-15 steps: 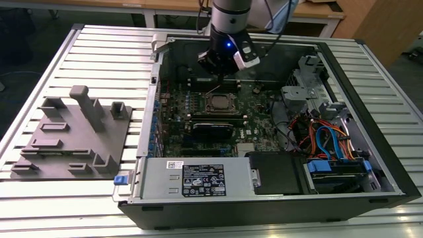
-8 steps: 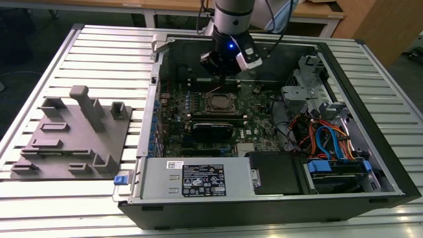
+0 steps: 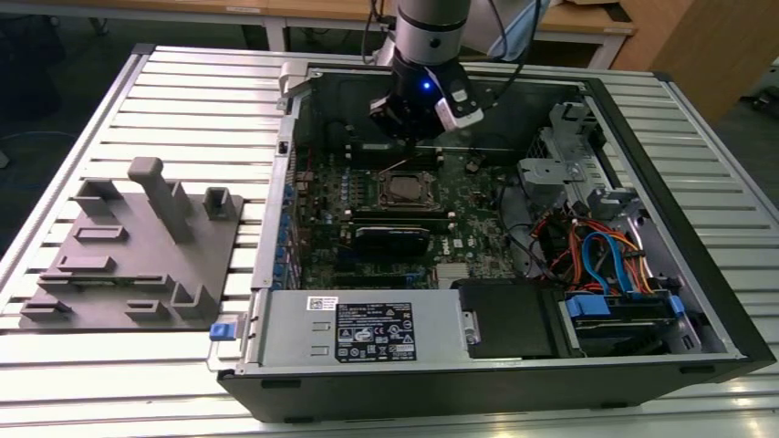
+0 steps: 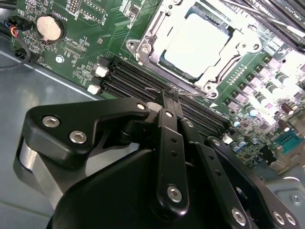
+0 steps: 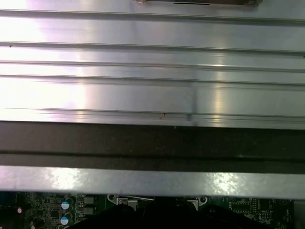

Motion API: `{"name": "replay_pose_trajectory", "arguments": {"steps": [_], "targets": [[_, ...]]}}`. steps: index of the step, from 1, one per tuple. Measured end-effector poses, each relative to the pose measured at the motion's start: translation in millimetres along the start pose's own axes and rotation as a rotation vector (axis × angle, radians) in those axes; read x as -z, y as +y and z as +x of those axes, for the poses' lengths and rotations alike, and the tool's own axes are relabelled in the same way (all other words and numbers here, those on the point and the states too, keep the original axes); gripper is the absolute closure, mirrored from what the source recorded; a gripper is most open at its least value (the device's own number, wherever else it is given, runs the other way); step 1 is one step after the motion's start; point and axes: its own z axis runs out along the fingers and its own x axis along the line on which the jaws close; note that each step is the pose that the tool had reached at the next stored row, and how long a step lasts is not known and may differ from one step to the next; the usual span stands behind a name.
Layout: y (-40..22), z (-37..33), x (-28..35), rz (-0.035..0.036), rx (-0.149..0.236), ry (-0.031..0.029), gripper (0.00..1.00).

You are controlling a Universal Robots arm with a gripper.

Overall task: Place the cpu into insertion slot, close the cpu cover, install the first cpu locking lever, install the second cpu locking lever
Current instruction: 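Install the first cpu locking lever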

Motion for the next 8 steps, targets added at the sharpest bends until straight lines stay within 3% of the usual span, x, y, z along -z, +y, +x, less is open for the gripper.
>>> {"name": "replay_pose_trajectory", "arguments": {"steps": [8], "targets": [[-0.5,-1.3,-3.6,0.0003,0.000,0.0004,0.90]]}}
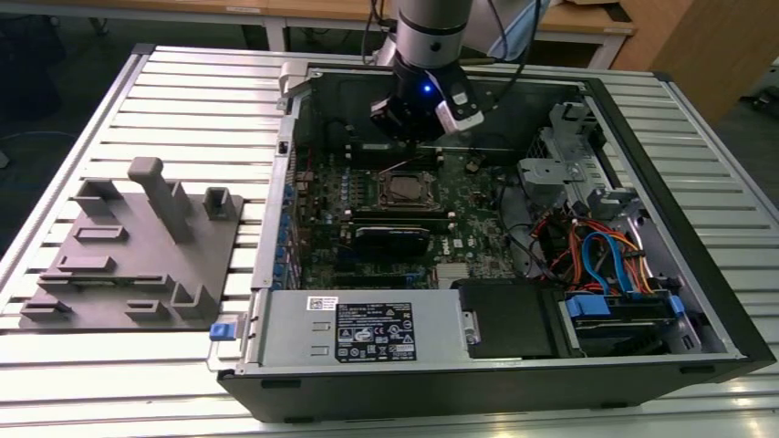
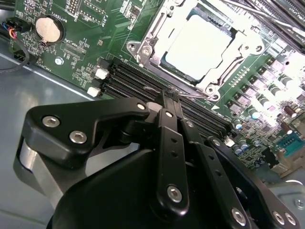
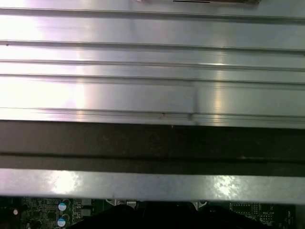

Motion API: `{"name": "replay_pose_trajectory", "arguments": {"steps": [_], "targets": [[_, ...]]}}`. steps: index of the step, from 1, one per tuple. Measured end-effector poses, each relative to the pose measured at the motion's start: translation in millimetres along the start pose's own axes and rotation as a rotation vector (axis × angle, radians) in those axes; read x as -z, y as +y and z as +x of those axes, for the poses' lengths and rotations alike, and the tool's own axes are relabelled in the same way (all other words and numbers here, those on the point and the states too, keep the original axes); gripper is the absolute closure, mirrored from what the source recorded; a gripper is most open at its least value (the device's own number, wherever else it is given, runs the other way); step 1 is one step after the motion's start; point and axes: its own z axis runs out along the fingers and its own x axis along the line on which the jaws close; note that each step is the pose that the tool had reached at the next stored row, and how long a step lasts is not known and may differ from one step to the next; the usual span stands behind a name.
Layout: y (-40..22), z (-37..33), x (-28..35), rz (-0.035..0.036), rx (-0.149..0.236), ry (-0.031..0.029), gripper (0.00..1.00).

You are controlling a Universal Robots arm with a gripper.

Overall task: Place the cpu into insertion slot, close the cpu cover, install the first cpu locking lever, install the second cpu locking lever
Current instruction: 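Install the first cpu locking lever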

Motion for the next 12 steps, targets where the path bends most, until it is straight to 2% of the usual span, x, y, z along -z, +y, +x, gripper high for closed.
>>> {"name": "replay_pose_trajectory", "arguments": {"steps": [12], "targets": [[-1.3,-2.3,-4.0,-0.0073,-0.015,-0.0013,0.90]]}}
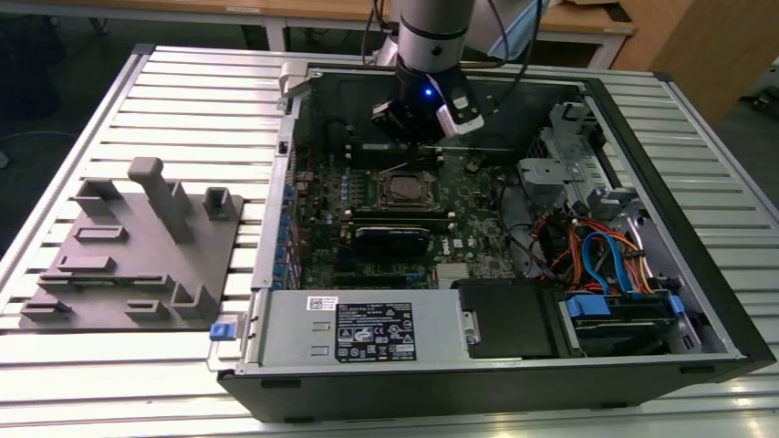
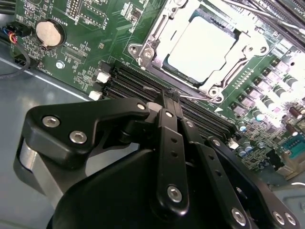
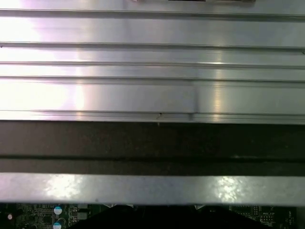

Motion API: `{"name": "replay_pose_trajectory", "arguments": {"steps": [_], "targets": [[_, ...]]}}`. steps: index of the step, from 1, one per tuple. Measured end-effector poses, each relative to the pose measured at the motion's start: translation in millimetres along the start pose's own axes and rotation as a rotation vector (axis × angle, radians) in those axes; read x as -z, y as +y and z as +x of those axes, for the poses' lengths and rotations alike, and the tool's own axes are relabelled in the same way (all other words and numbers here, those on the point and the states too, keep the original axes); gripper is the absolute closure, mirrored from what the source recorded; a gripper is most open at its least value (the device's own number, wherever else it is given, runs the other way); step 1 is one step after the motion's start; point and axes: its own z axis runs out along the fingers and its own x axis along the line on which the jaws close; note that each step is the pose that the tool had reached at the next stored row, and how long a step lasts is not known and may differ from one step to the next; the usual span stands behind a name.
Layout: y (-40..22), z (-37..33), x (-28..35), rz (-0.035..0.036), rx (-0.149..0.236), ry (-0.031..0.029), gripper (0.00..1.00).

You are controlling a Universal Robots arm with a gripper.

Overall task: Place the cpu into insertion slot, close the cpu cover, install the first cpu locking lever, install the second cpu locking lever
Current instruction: 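Install the first cpu locking lever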

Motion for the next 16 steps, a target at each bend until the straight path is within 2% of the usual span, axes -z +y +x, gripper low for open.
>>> {"name": "replay_pose_trajectory", "arguments": {"steps": [7,16], "targets": [[-1.3,-1.7,-3.4,-0.0030,-0.007,-0.0006,0.90],[-1.9,-3.9,-6.9,-0.0034,-0.012,-0.0008,0.90]]}}
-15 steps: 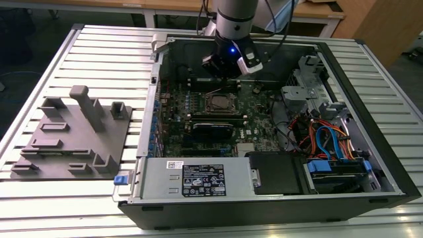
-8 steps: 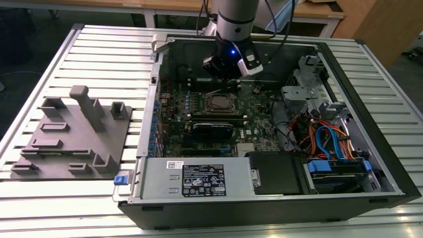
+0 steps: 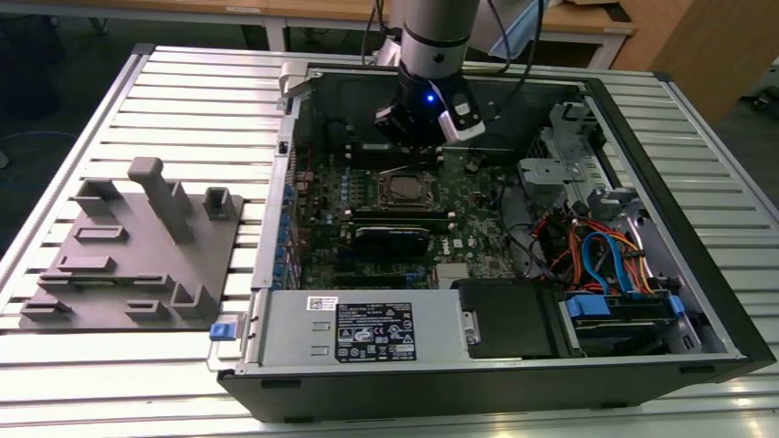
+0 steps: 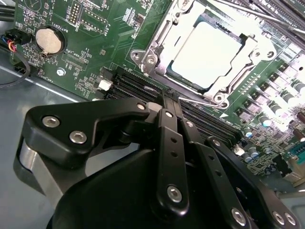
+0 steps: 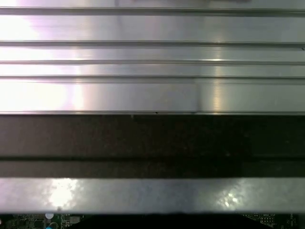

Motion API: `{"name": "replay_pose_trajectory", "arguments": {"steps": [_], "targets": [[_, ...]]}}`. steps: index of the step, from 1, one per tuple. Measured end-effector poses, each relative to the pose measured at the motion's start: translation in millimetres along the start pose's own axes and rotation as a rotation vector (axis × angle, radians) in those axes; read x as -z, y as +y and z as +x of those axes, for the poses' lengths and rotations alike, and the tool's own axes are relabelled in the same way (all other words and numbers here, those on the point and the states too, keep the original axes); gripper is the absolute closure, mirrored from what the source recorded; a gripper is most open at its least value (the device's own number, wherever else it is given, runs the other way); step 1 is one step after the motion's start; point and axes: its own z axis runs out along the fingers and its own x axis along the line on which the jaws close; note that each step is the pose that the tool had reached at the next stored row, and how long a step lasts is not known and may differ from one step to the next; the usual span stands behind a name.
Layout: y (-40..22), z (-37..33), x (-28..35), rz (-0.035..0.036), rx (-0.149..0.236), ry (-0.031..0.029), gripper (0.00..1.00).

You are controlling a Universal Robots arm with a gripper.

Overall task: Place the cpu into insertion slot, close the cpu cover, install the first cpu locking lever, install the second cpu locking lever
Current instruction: 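Install the first cpu locking lever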

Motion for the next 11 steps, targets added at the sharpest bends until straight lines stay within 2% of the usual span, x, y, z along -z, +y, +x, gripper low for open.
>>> {"name": "replay_pose_trajectory", "arguments": {"steps": [6,11], "targets": [[0.0,-0.4,-0.6,-0.0005,0.000,-0.0002,0.90],[-0.2,-1.9,-3.8,-0.0003,0.000,-0.0002,0.90]]}}
